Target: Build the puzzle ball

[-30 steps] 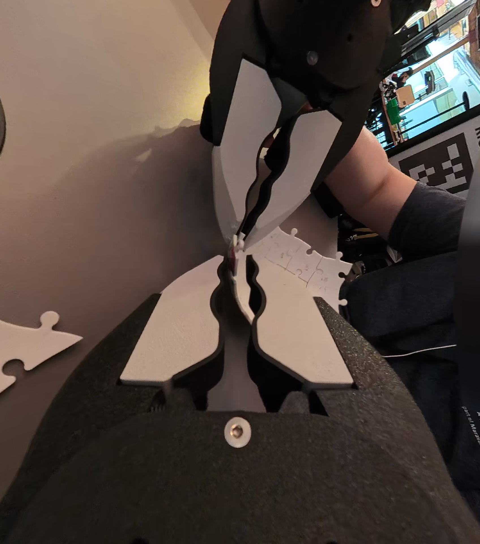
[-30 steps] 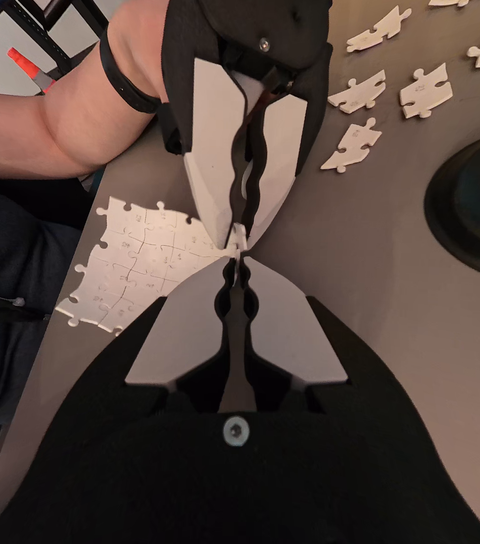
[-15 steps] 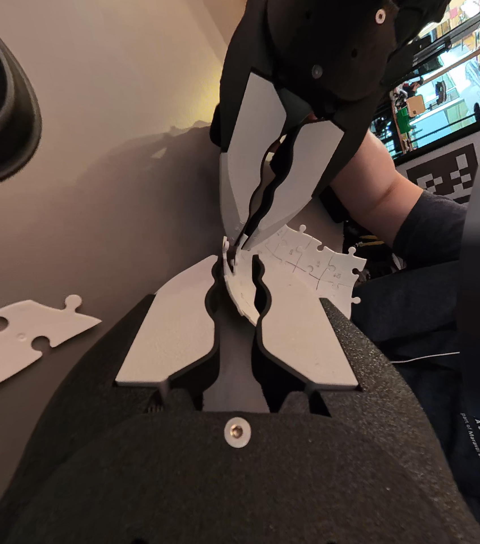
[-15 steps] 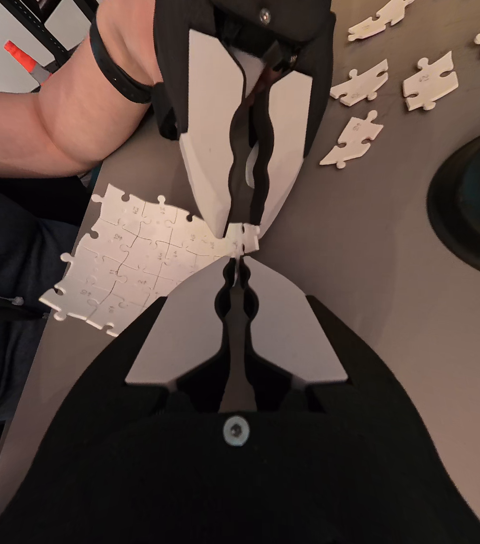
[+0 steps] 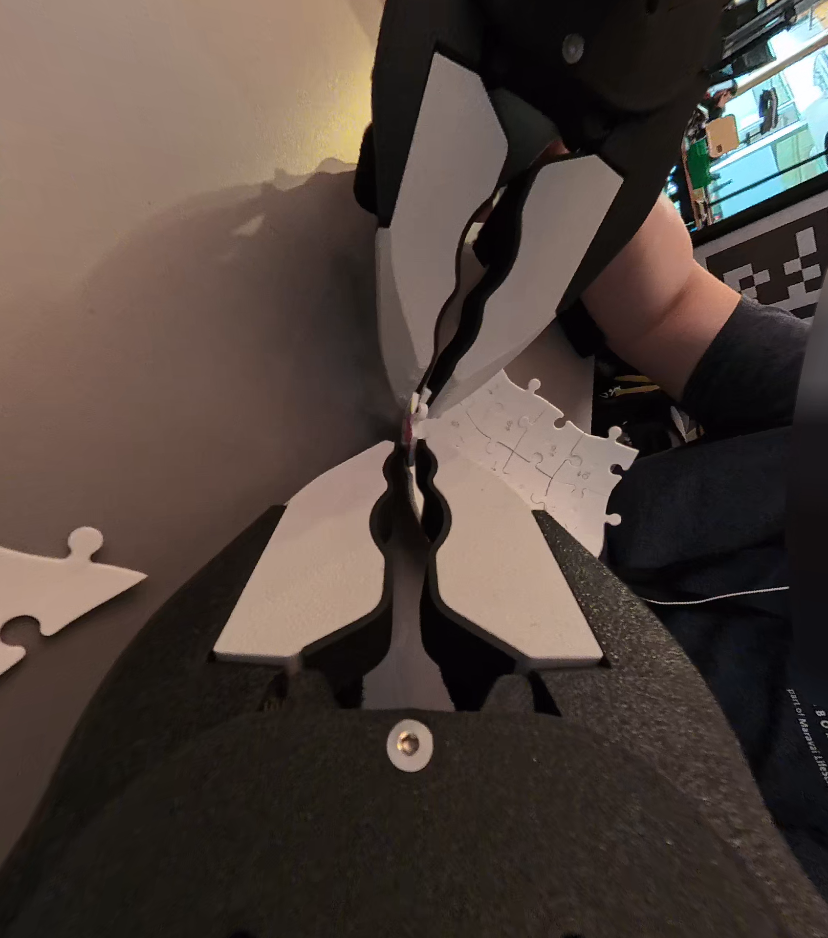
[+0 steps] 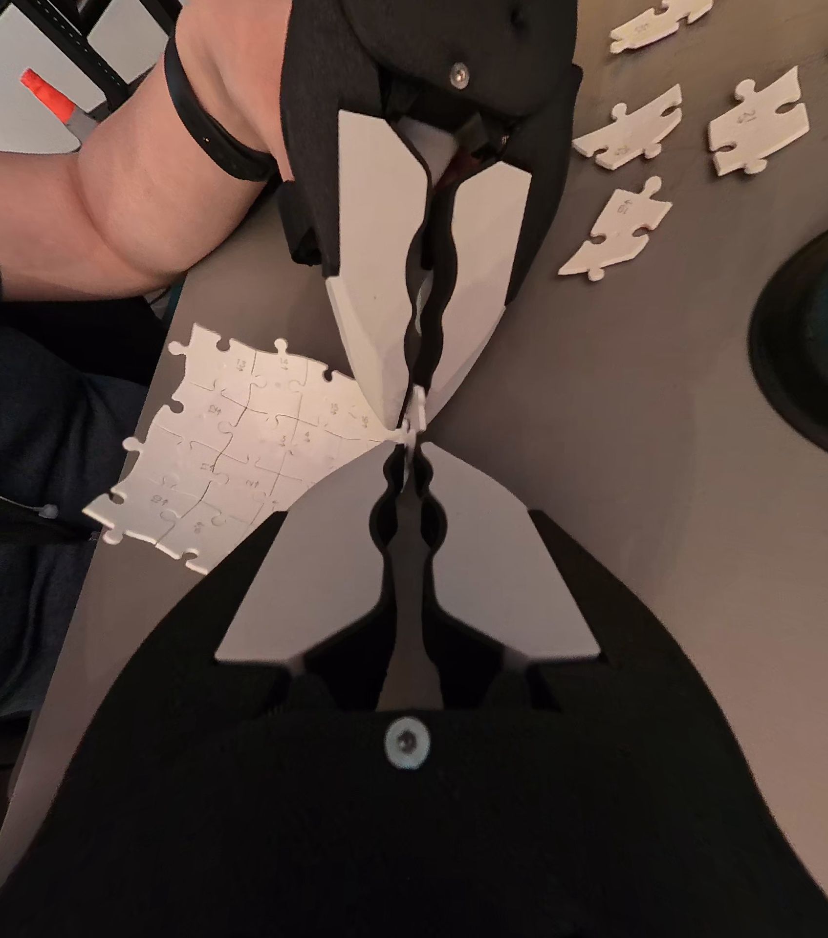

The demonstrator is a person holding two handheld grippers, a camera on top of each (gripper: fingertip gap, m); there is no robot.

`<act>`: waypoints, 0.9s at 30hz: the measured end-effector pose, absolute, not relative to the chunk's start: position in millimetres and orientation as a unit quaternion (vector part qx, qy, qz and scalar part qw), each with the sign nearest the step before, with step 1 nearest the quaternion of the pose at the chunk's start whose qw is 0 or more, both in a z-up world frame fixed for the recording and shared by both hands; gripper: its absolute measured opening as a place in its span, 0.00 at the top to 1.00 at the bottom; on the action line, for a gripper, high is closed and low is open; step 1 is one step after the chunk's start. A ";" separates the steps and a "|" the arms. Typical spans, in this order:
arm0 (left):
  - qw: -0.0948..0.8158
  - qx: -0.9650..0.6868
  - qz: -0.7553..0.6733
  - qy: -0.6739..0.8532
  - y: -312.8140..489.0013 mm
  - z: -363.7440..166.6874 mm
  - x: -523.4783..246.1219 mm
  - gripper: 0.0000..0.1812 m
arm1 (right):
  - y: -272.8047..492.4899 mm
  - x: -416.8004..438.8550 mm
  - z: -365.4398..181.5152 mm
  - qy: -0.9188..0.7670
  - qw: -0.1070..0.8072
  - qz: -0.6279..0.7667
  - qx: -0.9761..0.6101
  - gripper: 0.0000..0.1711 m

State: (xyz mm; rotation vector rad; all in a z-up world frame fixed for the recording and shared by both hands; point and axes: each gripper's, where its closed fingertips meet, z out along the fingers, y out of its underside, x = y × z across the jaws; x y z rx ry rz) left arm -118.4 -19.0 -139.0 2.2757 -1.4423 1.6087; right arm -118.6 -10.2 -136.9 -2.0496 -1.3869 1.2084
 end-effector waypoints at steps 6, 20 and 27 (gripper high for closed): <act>-0.002 0.721 0.510 -0.470 -20.8 -139.0 -117.5 0.98 | -11.2 -117.6 -137.9 -0.505 0.187 0.417 -0.732 0.97; 0.001 0.705 0.524 -0.478 -25.0 -135.2 -117.0 0.97 | -16.3 -117.6 -132.4 -0.522 0.176 0.404 -0.731 0.98; 0.001 0.702 0.526 -0.480 -26.0 -135.4 -116.8 0.97 | -17.1 -116.5 -132.3 -0.516 0.169 0.411 -0.732 0.98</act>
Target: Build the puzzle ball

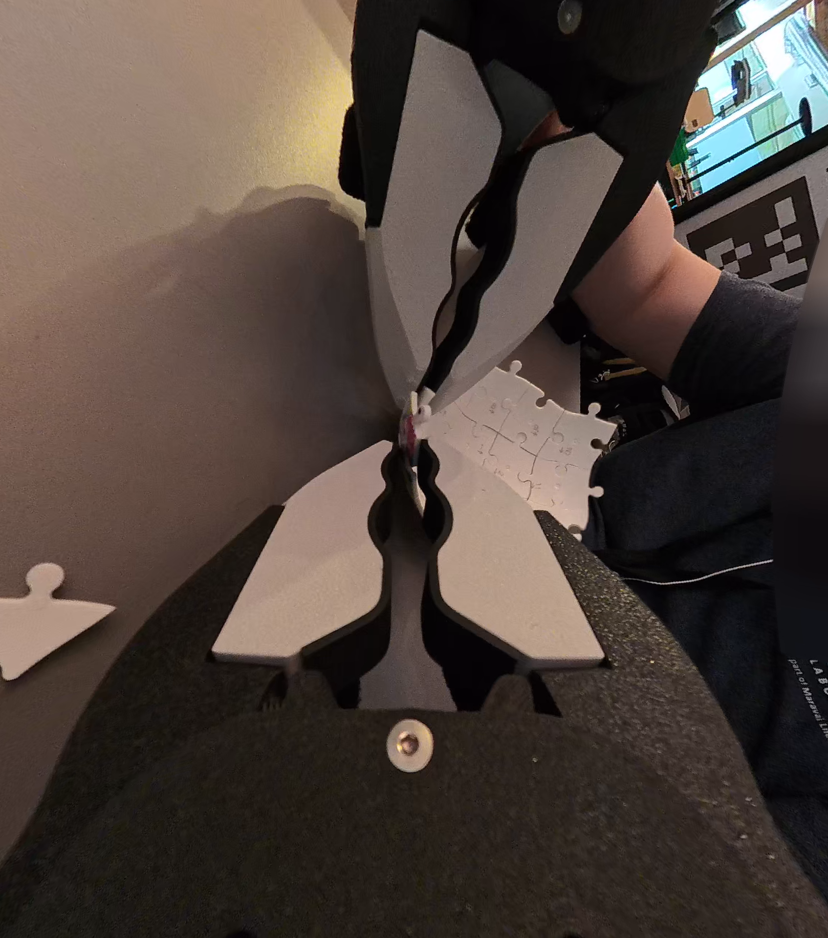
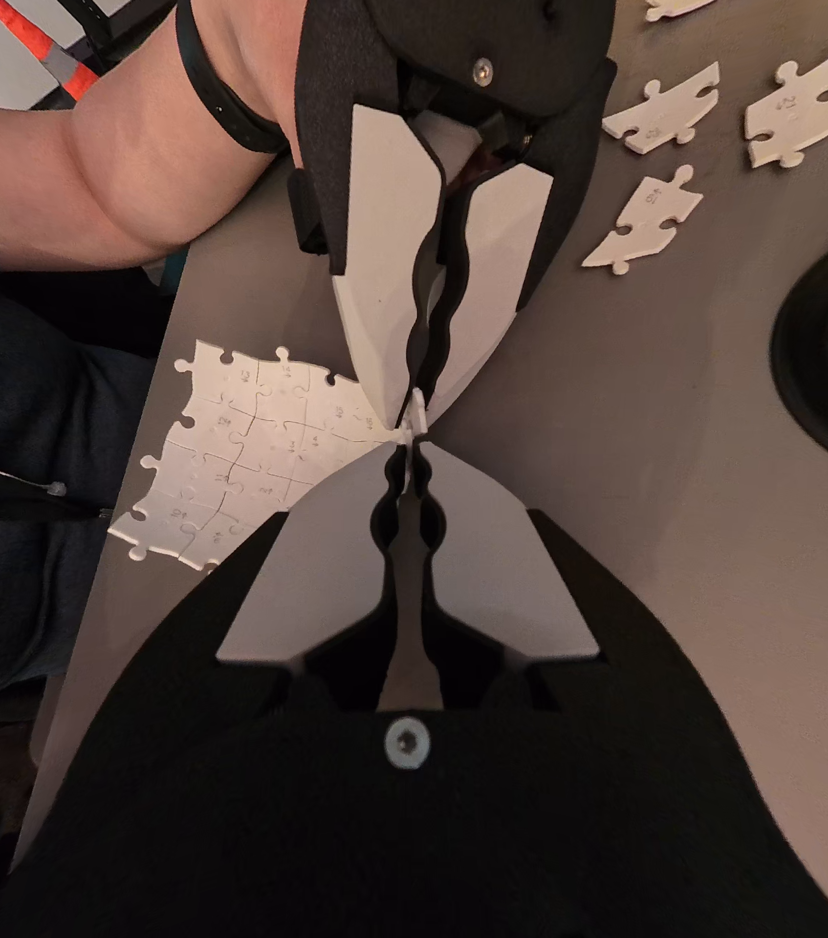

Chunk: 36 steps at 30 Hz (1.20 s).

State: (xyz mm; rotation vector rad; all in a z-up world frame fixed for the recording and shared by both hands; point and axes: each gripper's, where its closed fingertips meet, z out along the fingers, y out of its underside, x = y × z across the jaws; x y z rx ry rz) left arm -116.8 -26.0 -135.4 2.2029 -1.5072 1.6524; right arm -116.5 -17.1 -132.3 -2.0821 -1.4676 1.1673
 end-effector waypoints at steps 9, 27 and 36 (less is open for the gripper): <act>0.002 0.694 0.534 -0.483 -27.8 -133.7 -116.6 0.97 | -17.3 -115.6 -133.4 -0.539 0.185 0.403 -0.716 0.97; -0.026 0.696 0.508 -0.508 -26.7 -137.5 -115.6 0.98 | -8.9 -114.1 -137.1 -0.532 0.211 0.381 -0.726 0.87; -0.041 0.692 0.496 -0.523 -27.5 -135.6 -115.5 0.98 | -22.0 -121.6 -136.3 -0.501 0.155 0.452 -0.722 0.96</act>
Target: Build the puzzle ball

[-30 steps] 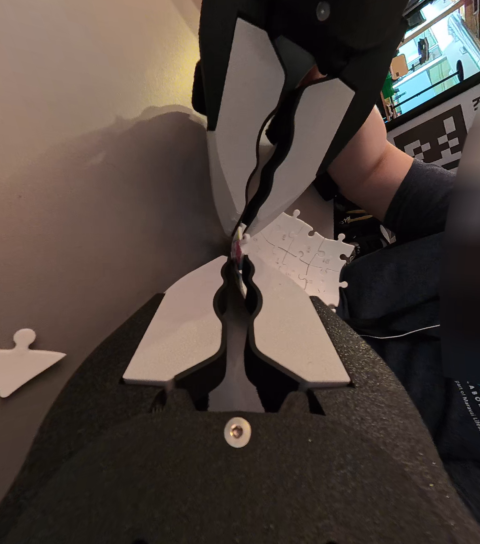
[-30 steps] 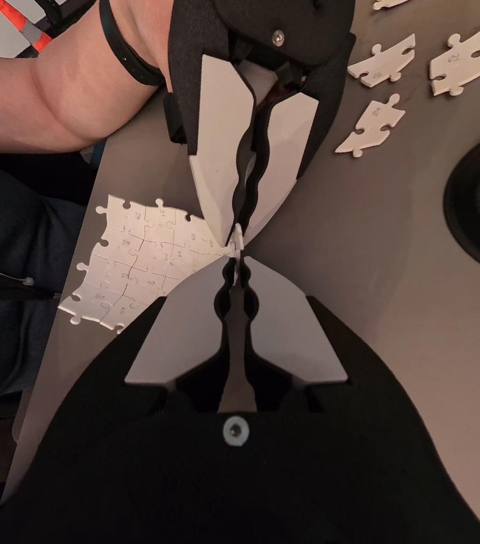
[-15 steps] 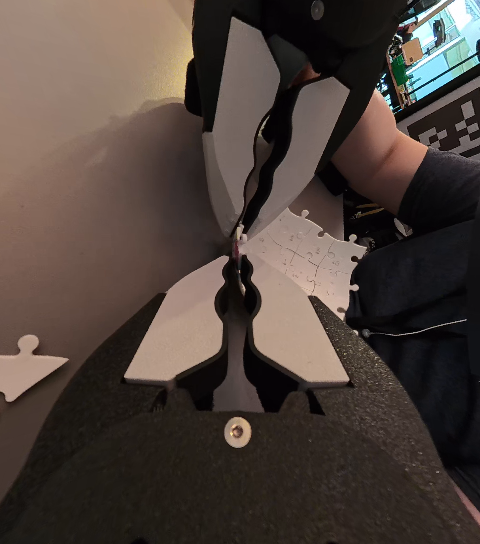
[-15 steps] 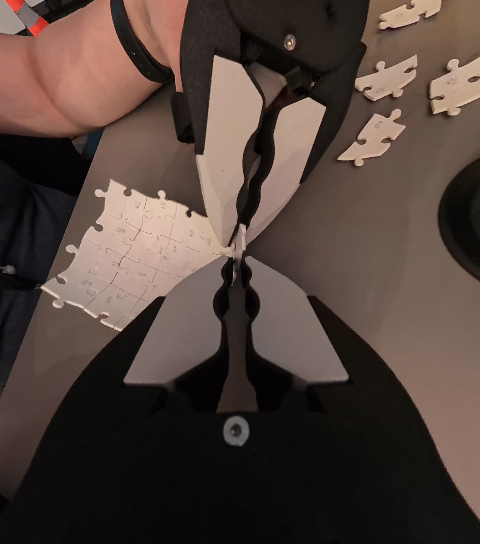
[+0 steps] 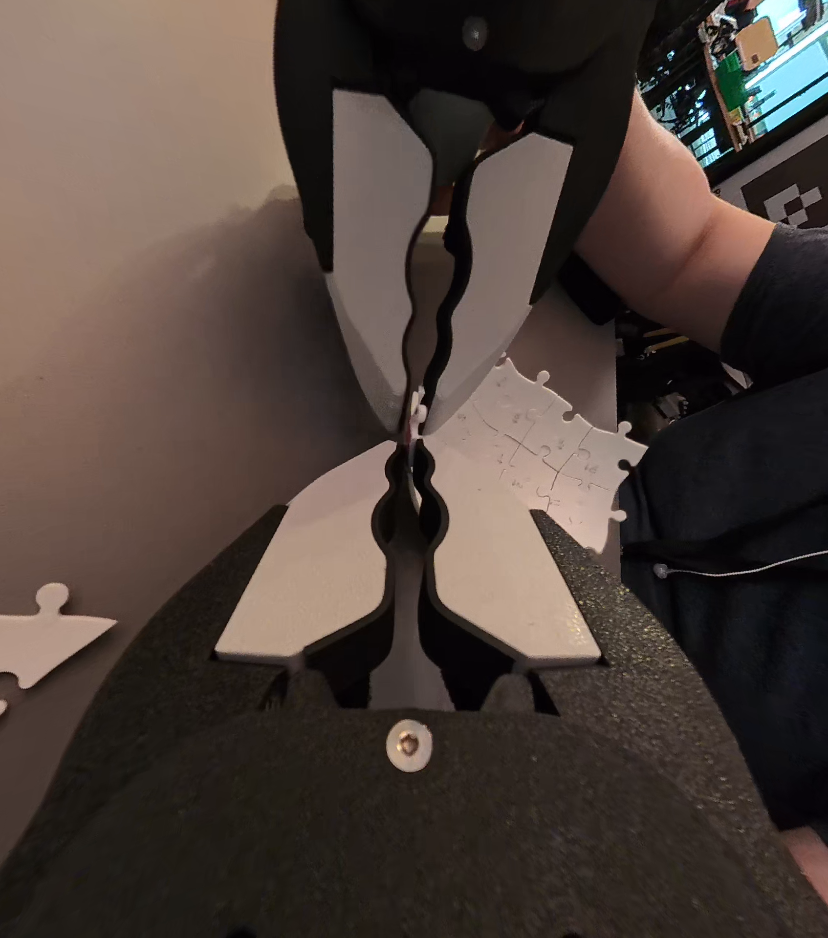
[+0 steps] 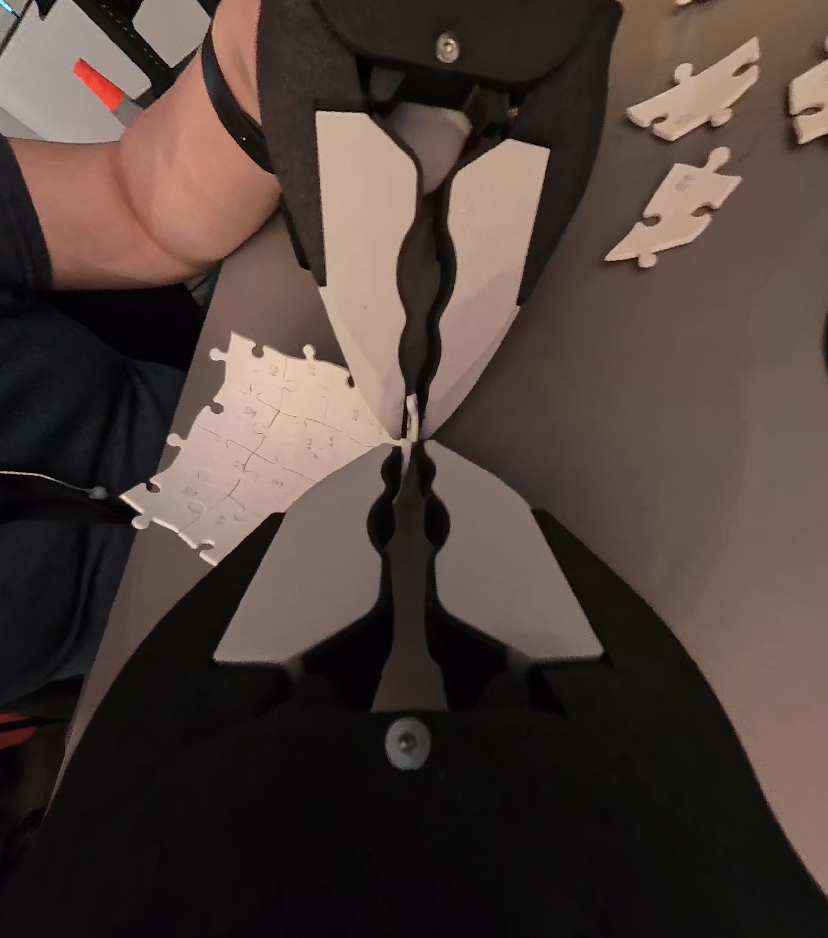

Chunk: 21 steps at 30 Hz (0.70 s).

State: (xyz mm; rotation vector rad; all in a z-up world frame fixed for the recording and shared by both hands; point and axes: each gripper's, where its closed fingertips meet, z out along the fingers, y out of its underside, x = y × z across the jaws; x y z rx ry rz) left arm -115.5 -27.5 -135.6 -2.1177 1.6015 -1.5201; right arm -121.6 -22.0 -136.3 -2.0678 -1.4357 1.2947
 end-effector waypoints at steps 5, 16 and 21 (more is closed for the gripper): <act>0.055 -0.685 -0.482 0.543 -29.2 -135.0 -115.1 0.99 | -24.3 -123.2 -136.5 -0.500 0.148 0.458 -0.720 0.97; 0.072 -0.684 -0.471 0.553 -27.7 -132.9 -114.6 0.99 | -23.4 -121.6 -134.7 -0.474 0.127 0.444 -0.750 0.98; 0.056 -0.687 -0.479 0.544 -27.4 -133.8 -120.4 0.96 | -23.7 -118.7 -133.4 -0.468 0.119 0.456 -0.748 0.98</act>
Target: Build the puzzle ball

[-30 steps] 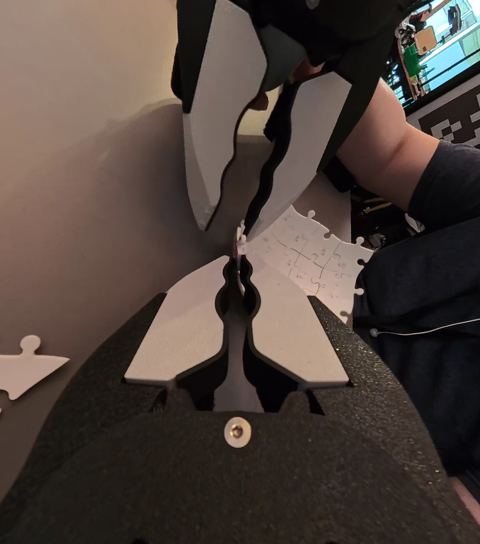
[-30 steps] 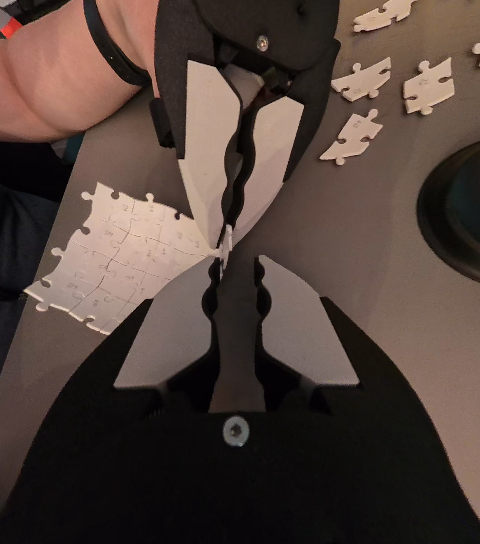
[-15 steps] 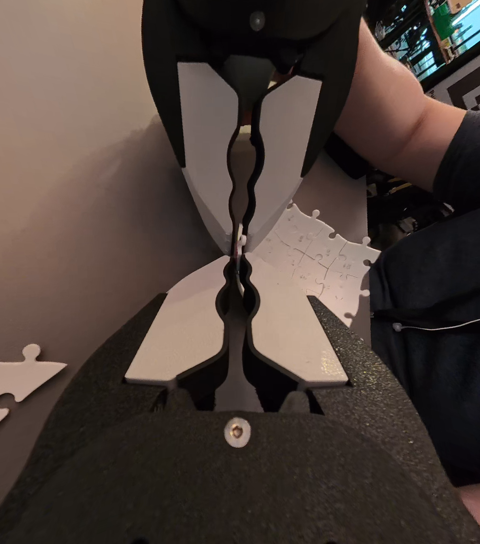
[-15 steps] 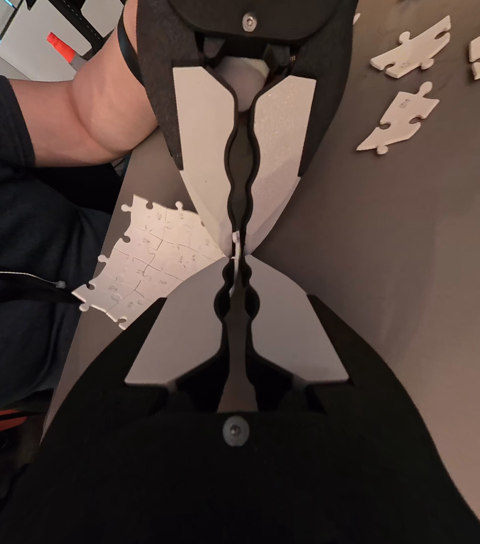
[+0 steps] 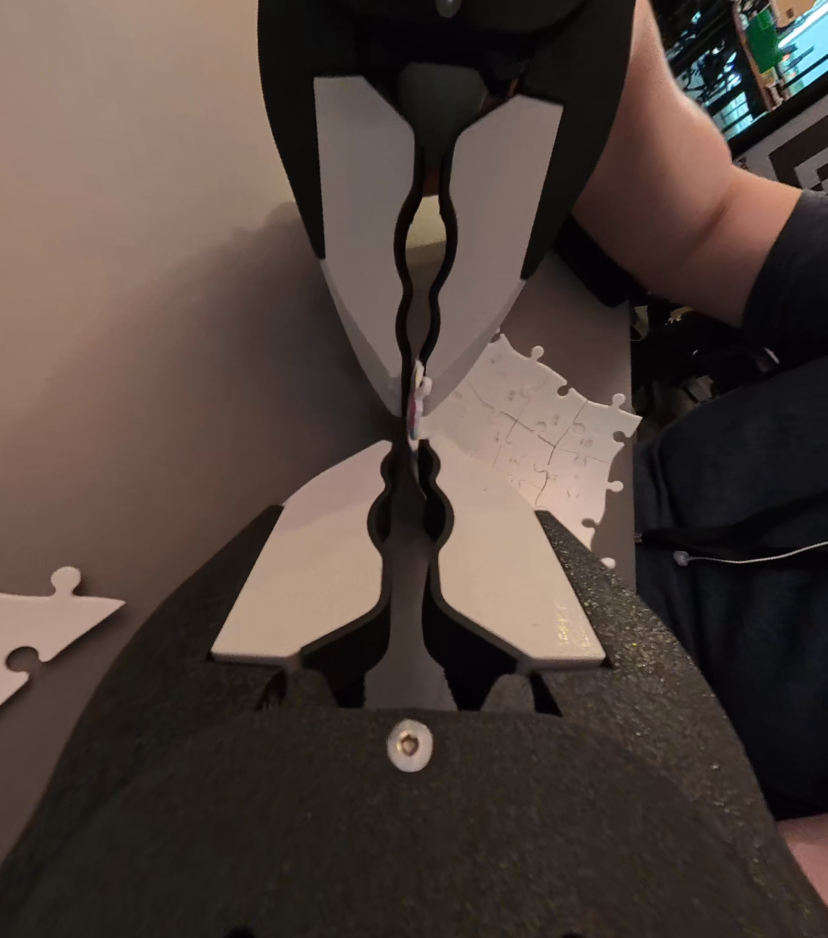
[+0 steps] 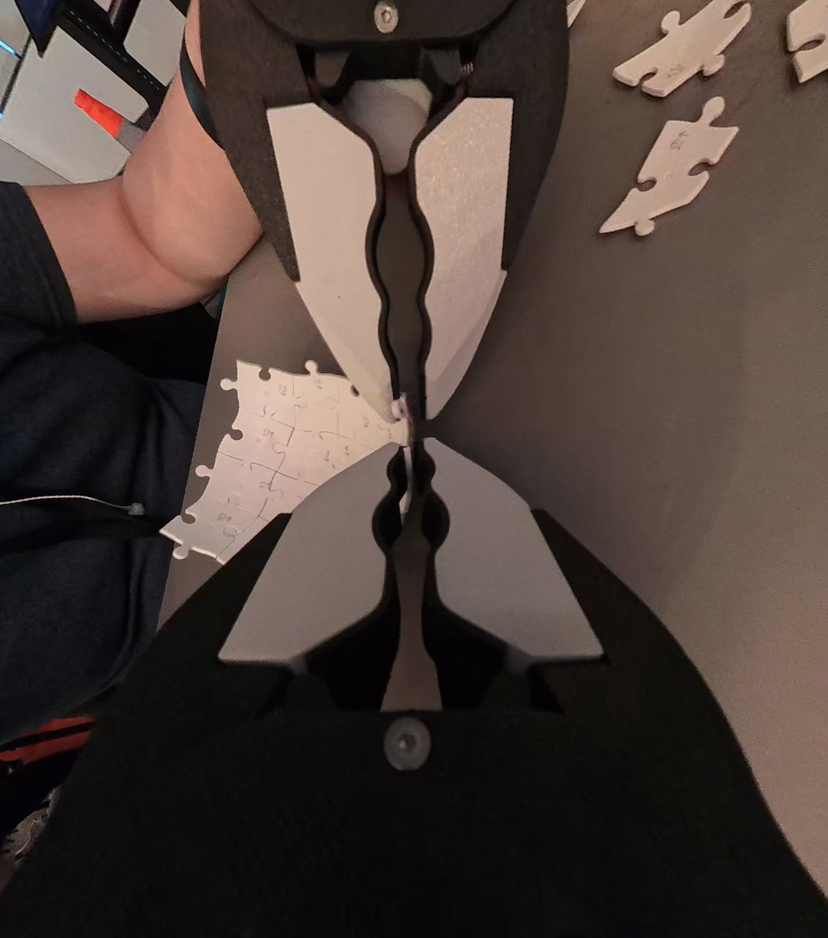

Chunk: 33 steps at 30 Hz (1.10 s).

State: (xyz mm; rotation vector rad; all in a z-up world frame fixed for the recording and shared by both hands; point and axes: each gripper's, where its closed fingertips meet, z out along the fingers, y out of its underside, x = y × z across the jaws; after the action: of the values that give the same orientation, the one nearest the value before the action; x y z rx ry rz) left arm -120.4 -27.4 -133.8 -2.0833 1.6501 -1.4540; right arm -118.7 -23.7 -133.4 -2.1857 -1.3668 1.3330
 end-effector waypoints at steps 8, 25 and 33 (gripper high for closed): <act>0.048 -0.689 -0.465 0.554 -31.0 -139.5 -119.3 0.99 | -25.8 -118.8 -138.7 -0.453 0.098 0.485 -0.742 0.98; 0.037 -0.693 -0.474 0.542 -31.6 -139.2 -120.0 0.99 | -23.0 -121.3 -138.7 -0.416 0.087 0.477 -0.770 0.98; 0.032 -0.695 -0.462 0.550 -33.8 -143.7 -121.1 0.99 | -26.4 -121.9 -142.4 -0.422 0.081 0.460 -0.777 0.98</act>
State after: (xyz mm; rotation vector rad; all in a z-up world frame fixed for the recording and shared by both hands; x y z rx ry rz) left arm -121.1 -33.8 -143.7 -2.1395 1.6938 -1.4218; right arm -121.9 -26.4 -142.4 -2.3233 -1.2615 1.3757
